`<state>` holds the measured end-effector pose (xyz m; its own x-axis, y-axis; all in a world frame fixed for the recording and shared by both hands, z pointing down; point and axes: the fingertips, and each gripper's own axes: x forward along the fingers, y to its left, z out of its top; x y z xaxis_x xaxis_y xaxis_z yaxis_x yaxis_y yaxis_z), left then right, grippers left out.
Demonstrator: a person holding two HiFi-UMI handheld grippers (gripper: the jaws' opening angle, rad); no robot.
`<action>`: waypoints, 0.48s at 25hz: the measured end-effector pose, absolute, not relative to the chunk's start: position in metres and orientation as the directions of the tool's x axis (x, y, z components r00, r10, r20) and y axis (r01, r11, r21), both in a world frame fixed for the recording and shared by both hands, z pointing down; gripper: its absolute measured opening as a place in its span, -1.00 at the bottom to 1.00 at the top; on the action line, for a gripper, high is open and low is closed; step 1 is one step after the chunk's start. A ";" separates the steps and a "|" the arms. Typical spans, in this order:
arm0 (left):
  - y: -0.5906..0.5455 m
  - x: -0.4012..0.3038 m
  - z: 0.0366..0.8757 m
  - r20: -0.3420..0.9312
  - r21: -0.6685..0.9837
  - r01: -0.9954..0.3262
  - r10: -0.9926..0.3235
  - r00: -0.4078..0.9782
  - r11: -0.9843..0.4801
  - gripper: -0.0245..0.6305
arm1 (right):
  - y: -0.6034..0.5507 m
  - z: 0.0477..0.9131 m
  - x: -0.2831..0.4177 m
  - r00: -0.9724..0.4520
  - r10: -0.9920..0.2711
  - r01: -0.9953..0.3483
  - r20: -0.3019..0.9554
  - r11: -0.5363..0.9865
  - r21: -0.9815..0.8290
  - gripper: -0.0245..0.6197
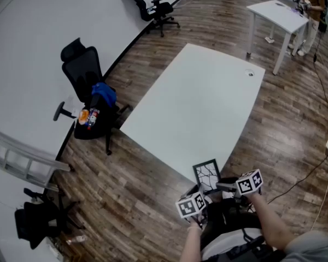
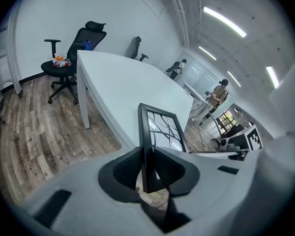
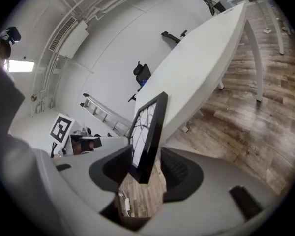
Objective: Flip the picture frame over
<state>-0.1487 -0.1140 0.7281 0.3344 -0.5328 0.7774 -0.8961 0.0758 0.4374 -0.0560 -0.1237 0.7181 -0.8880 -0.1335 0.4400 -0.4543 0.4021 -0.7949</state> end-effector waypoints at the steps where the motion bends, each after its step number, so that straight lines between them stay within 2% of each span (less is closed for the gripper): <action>1: -0.114 -0.148 0.728 0.777 0.436 -0.897 -0.533 0.334 0.074 -0.67 | -0.122 0.718 -0.058 -0.893 -0.125 -0.445 0.433 0.399 -0.802 -0.37; 3: -0.114 -0.149 0.727 0.776 0.433 -0.899 -0.536 0.332 0.070 -0.67 | -0.120 0.717 -0.061 -0.899 -0.107 -0.430 0.424 0.398 -0.810 -0.36; 5: -0.114 -0.149 0.727 0.773 0.432 -0.899 -0.540 0.333 0.064 -0.67 | -0.121 0.716 -0.060 -0.899 -0.106 -0.429 0.424 0.401 -0.809 -0.52; 12: -0.119 -0.144 0.726 0.768 0.410 -0.912 -0.548 0.331 0.024 -0.67 | -0.128 0.710 -0.055 -0.896 -0.136 -0.440 0.423 0.402 -0.803 -0.59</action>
<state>-0.1440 -0.1187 0.7256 0.3315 -0.5476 0.7683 -0.9116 0.0241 0.4105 -0.0549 -0.1284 0.7103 -0.8958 -0.1361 0.4231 -0.4402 0.4022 -0.8027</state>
